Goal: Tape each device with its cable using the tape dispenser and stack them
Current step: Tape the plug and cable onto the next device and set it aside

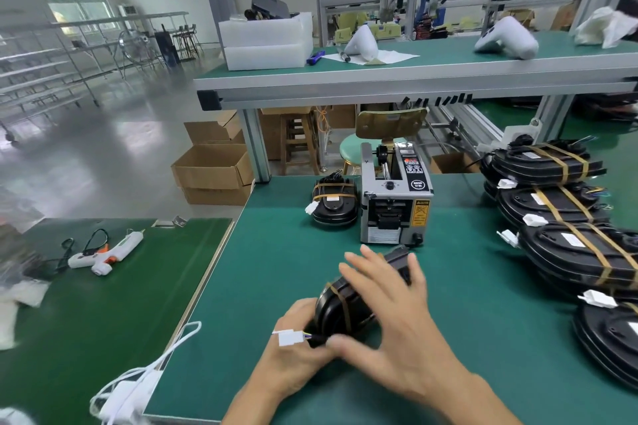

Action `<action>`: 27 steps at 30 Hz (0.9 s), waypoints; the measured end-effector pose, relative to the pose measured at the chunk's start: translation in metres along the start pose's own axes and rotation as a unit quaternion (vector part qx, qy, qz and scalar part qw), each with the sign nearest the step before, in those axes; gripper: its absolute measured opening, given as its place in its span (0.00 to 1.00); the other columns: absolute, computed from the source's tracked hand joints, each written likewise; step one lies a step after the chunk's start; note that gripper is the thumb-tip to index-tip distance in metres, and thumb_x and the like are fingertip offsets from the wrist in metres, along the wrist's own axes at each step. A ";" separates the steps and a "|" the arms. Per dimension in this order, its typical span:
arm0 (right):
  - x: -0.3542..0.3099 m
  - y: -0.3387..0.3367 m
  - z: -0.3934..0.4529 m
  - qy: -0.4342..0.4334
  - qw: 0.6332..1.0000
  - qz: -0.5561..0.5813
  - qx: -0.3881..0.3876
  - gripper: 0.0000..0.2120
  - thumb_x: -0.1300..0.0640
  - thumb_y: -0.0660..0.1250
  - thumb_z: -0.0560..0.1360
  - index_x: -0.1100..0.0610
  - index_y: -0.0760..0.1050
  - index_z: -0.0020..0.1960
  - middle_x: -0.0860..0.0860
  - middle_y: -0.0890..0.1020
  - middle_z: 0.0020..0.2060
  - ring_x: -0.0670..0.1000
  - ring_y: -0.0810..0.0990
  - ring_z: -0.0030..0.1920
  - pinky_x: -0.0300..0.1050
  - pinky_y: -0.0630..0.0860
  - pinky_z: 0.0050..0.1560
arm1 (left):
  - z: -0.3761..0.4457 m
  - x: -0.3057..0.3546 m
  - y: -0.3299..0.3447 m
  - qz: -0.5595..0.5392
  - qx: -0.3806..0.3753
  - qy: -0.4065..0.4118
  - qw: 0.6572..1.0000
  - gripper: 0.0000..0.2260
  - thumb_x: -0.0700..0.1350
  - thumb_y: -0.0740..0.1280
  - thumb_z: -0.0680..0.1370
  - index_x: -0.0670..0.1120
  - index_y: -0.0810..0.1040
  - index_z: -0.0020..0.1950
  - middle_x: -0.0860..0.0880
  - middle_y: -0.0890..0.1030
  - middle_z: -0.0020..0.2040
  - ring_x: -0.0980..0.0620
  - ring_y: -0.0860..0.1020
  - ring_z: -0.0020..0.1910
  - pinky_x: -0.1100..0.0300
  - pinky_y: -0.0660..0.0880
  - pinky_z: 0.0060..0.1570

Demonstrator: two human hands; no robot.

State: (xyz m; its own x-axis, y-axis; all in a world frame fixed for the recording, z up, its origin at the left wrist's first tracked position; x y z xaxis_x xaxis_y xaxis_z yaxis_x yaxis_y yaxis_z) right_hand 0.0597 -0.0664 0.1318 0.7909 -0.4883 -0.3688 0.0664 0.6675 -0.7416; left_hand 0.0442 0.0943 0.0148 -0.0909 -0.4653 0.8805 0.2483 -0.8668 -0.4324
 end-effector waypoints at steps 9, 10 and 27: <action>0.147 -0.013 0.031 0.427 0.896 0.116 0.046 0.17 0.51 0.66 0.82 0.52 0.81 0.68 0.49 0.84 0.58 0.53 0.80 0.62 0.51 0.74 0.67 | -0.002 0.009 0.001 0.021 -0.020 0.018 0.999 0.22 0.59 0.82 0.67 0.72 0.81 0.58 0.64 0.84 0.57 0.56 0.82 0.58 0.65 0.77 0.55; 0.151 -0.009 0.037 0.436 0.892 0.116 0.035 0.18 0.51 0.65 0.82 0.53 0.80 0.70 0.49 0.84 0.59 0.54 0.79 0.64 0.54 0.73 0.68 | -0.002 0.009 0.001 0.020 -0.020 0.017 0.999 0.22 0.58 0.82 0.67 0.71 0.82 0.58 0.63 0.84 0.56 0.56 0.82 0.57 0.66 0.77 0.53; 0.181 0.027 0.075 0.483 0.852 0.199 -0.037 0.27 0.58 0.66 0.82 0.67 0.65 0.77 0.63 0.78 0.68 0.65 0.82 0.61 0.60 0.77 0.66 | -0.001 0.012 0.000 0.042 -0.030 0.046 0.998 0.26 0.55 0.84 0.68 0.66 0.82 0.64 0.64 0.84 0.59 0.54 0.82 0.59 0.60 0.77 0.59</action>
State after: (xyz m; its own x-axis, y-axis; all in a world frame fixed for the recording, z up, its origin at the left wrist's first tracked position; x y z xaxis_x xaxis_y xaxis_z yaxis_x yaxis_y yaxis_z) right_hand 0.2498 -0.0944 0.0867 -0.1306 -0.4898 -0.8620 -0.1581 0.8686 -0.4696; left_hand 0.0422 0.0890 0.0249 -0.1603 -0.5496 0.8199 0.2018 -0.8314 -0.5178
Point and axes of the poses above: each hand's wrist, its own z-axis towards the middle knuckle, its own y-axis out of the palm, x = y × z, the point moved 10 cm from there along z, towards the middle knuckle
